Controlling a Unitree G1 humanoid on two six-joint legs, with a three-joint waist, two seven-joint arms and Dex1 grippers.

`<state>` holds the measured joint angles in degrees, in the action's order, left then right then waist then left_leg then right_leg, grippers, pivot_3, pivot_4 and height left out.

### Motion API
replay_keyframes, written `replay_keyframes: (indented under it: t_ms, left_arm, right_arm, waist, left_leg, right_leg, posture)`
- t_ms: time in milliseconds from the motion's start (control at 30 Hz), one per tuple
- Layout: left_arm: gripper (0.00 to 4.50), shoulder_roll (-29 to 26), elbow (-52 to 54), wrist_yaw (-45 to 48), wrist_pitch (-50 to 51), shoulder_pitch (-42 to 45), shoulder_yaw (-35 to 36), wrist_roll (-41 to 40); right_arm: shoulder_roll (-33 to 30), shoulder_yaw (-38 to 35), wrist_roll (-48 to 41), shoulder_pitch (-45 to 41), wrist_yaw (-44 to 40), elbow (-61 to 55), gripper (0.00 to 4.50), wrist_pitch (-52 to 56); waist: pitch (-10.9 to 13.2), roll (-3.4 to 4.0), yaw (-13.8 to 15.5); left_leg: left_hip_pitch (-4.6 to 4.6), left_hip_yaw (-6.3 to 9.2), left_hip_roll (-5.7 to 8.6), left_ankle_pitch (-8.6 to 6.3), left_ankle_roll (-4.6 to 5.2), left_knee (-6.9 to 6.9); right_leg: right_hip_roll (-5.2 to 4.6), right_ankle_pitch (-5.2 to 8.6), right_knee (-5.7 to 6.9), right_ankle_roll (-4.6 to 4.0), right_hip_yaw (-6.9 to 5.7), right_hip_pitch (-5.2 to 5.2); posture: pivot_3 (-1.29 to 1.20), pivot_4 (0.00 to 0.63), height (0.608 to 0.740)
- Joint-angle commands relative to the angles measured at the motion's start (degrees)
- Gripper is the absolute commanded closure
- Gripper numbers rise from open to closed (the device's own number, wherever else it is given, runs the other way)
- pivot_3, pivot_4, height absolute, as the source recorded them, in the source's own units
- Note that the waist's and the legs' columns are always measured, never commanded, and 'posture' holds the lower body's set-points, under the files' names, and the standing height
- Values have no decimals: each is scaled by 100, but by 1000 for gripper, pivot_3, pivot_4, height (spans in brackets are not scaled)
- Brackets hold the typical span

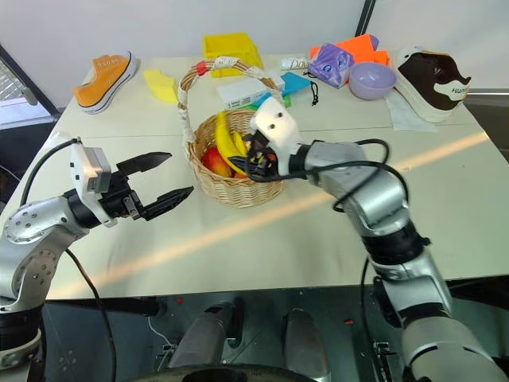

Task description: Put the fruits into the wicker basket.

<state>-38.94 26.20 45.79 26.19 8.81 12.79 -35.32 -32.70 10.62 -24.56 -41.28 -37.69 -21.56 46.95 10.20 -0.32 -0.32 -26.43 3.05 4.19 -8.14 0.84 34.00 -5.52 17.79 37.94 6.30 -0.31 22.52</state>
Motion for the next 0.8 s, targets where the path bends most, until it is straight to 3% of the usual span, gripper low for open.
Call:
replay_keyframes:
  t_ms: [33,133,233,433,600,700,800]
  left_arm:
    - [0,-58,191,-35,4,19,95,-77]
    - [0,-1,197,-61,42,118,0,-145]
    - [0,180,232,-165,107,263,-78,-278]
    - [0,396,264,-291,203,477,-212,-394]
    - [0,431,336,-353,205,462,-268,-370]
    - [0,442,399,-429,196,419,-237,-387]
    - [0,449,460,-471,186,340,-241,-387]
  right_arm:
    - [-478,-855,-620,487,-536,-836,1946,-40]
    - [-760,-1419,-725,923,-429,-773,1946,122]
    - [-731,-1469,-282,1017,-7,-340,1946,-147]
    - [434,-1149,619,148,1137,1429,1946,-1072]
    - [887,-1063,811,-222,1111,2322,1946,-1572]
    - [970,-1090,768,-251,991,2418,2830,-1615]
    - [972,-1080,785,-240,943,2365,4248,-1615]
  waist:
    - [0,0,1]
    - [0,0,-19]
    - [0,0,-47]
    - [0,3,-77]
    - [0,2,-10]
    - [1,3,-20]
    - [1,3,-38]
  left_leg:
    - [-1,0,0,-1,-2,0]
    - [4,0,-2,-2,-3,0]
    - [5,0,-3,-2,-2,2]
    - [5,0,-6,12,6,1]
    - [5,3,-4,17,-1,-1]
    - [4,3,-2,17,-1,-1]
    - [5,3,-2,17,-1,0]
  right_leg:
    - [-1,0,-1,-1,0,-3]
    - [0,9,0,-17,0,-14]
    - [0,9,2,-20,2,-18]
    - [11,3,14,-13,10,-15]
    - [17,-3,15,-1,8,-16]
    - [17,-4,15,0,8,-17]
    - [16,-4,16,-1,8,-17]
  posture:
    - [0,150,740]
    - [0,150,740]
    - [0,150,740]
    - [0,150,740]
    - [0,150,740]
    - [0,150,740]
    - [0,150,740]
